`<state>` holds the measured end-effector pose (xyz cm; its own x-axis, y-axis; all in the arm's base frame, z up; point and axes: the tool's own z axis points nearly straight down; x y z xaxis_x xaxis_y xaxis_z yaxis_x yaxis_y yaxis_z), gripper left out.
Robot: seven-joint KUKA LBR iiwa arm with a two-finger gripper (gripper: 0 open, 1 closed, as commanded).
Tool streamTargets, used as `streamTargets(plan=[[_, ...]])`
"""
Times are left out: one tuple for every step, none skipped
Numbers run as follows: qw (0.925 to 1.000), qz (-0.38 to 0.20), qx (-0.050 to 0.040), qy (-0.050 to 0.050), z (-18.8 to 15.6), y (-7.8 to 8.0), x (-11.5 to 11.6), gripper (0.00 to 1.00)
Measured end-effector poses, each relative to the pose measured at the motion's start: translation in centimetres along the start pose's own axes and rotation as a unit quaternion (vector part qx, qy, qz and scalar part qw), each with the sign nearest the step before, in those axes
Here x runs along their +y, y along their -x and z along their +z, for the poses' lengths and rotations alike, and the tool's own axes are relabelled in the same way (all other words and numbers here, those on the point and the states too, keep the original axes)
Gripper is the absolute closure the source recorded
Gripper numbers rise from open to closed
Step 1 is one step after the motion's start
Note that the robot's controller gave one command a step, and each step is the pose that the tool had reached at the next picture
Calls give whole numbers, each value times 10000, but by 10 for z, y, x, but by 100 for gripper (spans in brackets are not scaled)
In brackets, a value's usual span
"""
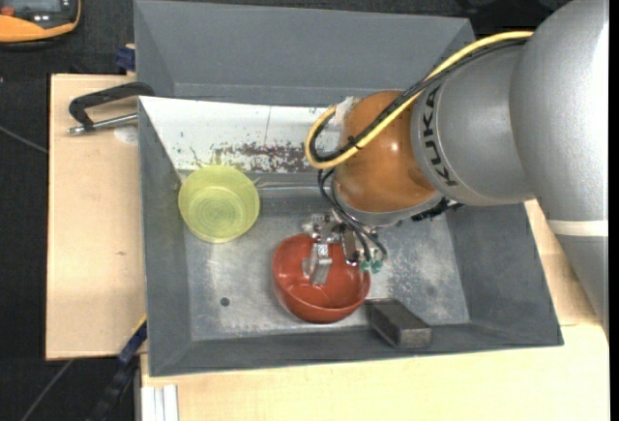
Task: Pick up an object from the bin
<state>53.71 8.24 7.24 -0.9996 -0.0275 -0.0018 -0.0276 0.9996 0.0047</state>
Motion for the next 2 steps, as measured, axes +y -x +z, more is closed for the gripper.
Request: streamTargets(plan=[[10000, 1, 1, 1, 0, 0, 0, 100], [10000, 2, 1, 1, 0, 0, 0, 100]])
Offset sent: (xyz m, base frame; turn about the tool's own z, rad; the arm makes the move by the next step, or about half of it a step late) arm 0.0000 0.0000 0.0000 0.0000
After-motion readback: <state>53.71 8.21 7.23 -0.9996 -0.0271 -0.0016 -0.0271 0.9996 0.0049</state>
